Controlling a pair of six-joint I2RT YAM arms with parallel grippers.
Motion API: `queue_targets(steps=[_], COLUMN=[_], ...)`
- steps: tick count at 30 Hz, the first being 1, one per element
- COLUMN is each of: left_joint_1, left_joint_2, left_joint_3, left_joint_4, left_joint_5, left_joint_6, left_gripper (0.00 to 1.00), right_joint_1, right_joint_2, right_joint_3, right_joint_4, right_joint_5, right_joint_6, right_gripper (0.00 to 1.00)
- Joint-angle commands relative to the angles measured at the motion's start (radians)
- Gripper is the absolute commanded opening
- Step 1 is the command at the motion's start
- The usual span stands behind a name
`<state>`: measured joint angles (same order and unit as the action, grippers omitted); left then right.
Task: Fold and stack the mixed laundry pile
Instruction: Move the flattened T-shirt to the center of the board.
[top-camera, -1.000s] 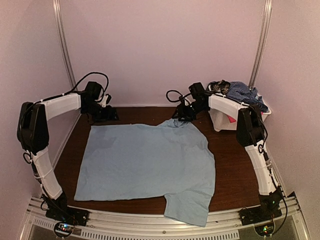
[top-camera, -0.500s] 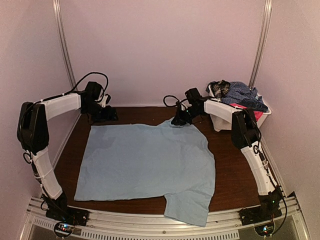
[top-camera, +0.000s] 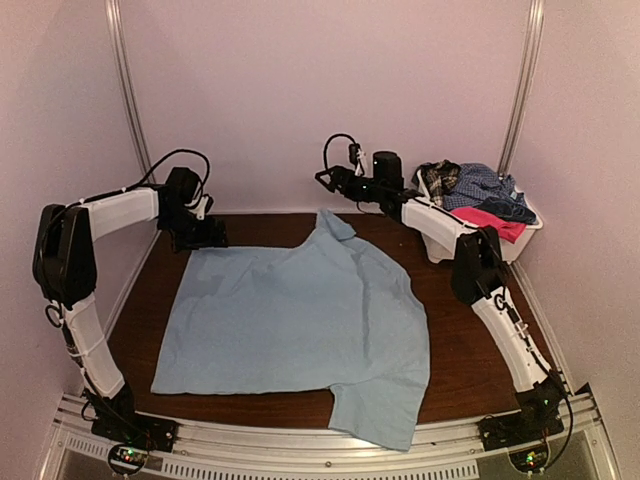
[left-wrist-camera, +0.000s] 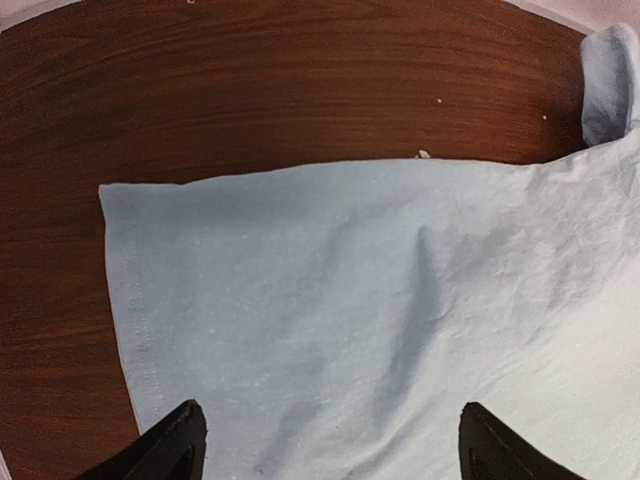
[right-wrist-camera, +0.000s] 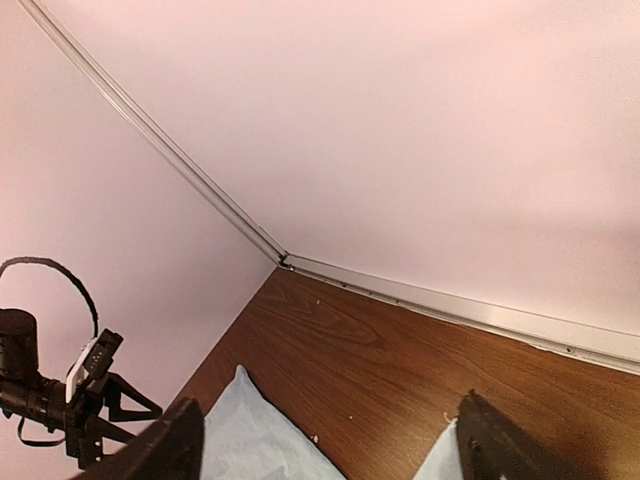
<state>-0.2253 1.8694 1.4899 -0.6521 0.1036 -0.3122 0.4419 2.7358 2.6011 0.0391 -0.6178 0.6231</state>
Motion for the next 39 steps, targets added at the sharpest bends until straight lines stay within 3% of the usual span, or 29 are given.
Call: queue_targets(steps=[1,4,6,11,16,21,28,39], left_joint_1=[0.027,0.027,0.027,0.046,0.055,0.055,0.057,0.124], left_joint_2=[-0.037,-0.025,-0.014,0.037,0.09,0.132,0.182,0.279], left_joint_3=[-0.023,-0.03,-0.035,-0.023,0.015,0.032,0.027,0.093], left_joint_4=[0.033,0.048,0.057,0.081,0.097,0.096,0.095,0.062], left_joint_5=[-0.024,-0.003,0.007,0.016,0.037,0.056,0.029,-0.015], left_joint_6=[-0.017,-0.012,-0.009,-0.027,-0.038,-0.036,-0.042,-0.064], left_gripper=[0.91,0.92,0.91,0.87,0.83,0.8,0.81,0.81], right_joint_1=[-0.016,-0.041,-0.049,-0.051,-0.051,-0.048,-0.05,-0.141], right_joint_2=[-0.093,-0.242,-0.323,-0.437,-0.377,-0.264,-0.198,-0.066], right_joint_3=[-0.074,-0.227,-0.309,-0.534,-0.515,-0.395,-0.422,-0.262], right_joint_4=[-0.078,-0.269,-0.4,-0.542,-0.636,-0.741,-0.802,-0.92], right_joint_5=[0.035,0.081,0.152,0.212,0.261,0.251,0.286,0.502], right_joint_6=[-0.088,-0.205,-0.268,-0.339,-0.359,-0.368,-0.404,-0.401], right_gripper=[1.0,0.96,0.85,0.4,0.25,0.2,0.18,0.17])
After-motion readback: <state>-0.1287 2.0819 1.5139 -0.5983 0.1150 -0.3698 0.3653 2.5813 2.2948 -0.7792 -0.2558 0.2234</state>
